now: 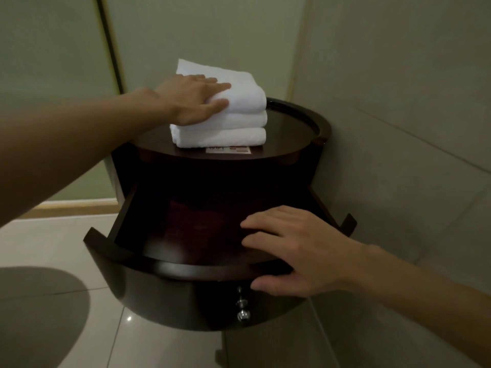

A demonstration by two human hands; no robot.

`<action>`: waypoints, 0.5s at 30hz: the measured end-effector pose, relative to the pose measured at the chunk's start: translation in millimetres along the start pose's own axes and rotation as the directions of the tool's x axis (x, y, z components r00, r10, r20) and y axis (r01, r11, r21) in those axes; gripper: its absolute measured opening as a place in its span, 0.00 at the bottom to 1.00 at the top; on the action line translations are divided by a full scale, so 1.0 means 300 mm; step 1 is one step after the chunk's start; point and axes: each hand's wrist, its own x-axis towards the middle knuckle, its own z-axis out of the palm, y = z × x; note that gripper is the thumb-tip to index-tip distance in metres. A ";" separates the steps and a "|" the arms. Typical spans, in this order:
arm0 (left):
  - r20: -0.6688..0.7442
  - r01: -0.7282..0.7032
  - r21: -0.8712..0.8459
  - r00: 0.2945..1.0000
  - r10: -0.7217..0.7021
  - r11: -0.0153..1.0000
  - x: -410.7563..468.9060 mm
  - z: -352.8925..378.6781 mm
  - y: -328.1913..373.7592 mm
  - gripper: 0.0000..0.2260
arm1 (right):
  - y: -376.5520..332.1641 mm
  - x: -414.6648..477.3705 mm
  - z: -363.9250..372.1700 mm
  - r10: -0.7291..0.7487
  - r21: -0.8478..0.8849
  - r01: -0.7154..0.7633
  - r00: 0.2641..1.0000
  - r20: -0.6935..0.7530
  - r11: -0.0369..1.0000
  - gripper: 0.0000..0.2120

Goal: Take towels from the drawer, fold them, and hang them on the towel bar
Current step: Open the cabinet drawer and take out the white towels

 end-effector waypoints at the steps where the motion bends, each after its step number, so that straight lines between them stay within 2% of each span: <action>1: -0.001 -0.001 -0.001 1.000 0.001 1.000 0.000 0.001 0.001 0.32 | 0.007 0.004 0.004 -0.004 -0.005 0.004 1.000 -0.006 1.000 0.25; 15: -0.022 0.003 0.007 1.000 -0.002 1.000 -0.004 0.010 -0.005 0.31 | 0.130 0.087 0.063 -0.005 -0.079 -0.001 0.997 -0.075 0.997 0.27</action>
